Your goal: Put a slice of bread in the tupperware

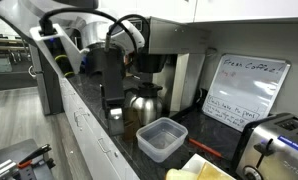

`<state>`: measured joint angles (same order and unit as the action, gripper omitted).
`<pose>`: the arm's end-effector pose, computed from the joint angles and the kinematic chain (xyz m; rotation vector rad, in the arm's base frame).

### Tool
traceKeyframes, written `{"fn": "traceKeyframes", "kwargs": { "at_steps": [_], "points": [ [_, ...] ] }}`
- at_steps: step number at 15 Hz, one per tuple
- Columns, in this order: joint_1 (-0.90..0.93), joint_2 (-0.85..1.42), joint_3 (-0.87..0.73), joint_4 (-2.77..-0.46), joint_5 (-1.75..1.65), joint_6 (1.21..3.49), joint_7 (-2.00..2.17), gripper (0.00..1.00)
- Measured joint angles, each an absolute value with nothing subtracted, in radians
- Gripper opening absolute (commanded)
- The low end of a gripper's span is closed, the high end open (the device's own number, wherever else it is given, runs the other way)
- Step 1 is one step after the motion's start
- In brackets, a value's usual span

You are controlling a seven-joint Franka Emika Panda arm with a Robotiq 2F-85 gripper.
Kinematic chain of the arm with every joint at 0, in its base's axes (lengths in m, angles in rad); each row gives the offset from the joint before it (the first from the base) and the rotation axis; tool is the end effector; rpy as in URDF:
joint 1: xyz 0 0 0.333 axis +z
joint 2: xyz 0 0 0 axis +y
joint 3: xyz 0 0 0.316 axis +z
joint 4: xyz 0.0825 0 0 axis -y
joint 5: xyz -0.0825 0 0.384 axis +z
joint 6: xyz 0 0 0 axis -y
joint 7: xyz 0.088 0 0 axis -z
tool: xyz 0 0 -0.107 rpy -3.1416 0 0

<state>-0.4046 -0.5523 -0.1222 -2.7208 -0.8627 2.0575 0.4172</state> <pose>0.2880 -0.2116 0.3928 2.4070 -0.5634 -0.1571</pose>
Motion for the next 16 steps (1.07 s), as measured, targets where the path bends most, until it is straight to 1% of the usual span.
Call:
{"fn": "traceKeyframes", "kwargs": {
  "at_steps": [4,16],
  "points": [
    [-0.405,-0.437,-0.158,-2.686,-0.922,2.081,0.573,1.0],
    [-0.386,-0.446,-0.164,-2.691,-0.937,2.079,0.575,1.0]
  ]
}}
